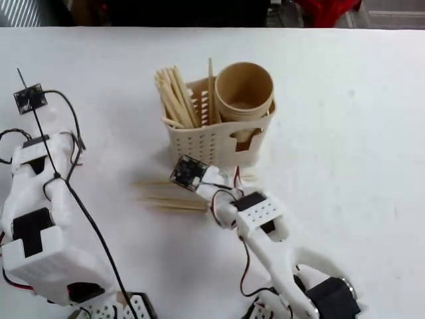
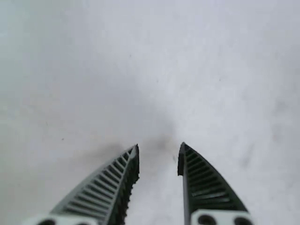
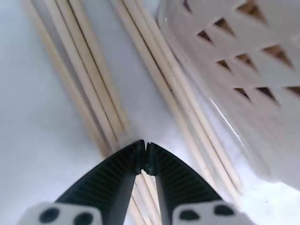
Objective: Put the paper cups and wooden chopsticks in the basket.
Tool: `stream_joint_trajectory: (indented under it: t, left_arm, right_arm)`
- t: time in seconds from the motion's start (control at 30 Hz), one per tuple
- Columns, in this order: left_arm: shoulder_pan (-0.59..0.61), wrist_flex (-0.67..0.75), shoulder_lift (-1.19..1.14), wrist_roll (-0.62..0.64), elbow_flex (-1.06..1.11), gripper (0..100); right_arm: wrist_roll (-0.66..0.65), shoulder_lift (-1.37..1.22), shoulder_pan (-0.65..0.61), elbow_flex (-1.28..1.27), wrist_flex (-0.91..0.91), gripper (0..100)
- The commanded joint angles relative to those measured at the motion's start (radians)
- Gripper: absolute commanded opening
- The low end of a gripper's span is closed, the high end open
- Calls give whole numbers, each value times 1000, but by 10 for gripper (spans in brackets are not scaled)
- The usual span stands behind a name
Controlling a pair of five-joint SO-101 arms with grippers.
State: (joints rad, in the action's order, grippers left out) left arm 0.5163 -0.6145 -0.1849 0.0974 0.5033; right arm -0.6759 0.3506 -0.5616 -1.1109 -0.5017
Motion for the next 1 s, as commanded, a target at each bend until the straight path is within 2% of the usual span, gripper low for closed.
stream_joint_trajectory:
  t: [0.0, 0.2, 0.33, 0.4, 0.5, 0.73, 0.97]
  left_arm:
    - [-5, 18, 5, 9, -40, 155]
    - [-12, 18, 5, 9, -40, 156]
    - [-16, 18, 5, 8, -40, 156]
    - [-16, 14, 5, 8, -40, 156]
    - [-16, 12, 5, 8, -40, 155]
    - [-16, 20, 7, 8, -26, 156]
    - [-16, 20, 7, 8, -28, 156]
  right_arm:
    - [-3, 70, -48, 17, -25, 17]
    - [-5, 295, -58, 152, -349, 18]
    - [-6, 341, -177, 199, -476, 25]
    - [-11, 315, -222, 192, -478, 67]
    - [-11, 237, -225, 186, -417, 120]
    - [-11, -12, -225, 187, -269, 98]
    - [-9, -114, -222, 190, -222, 98]
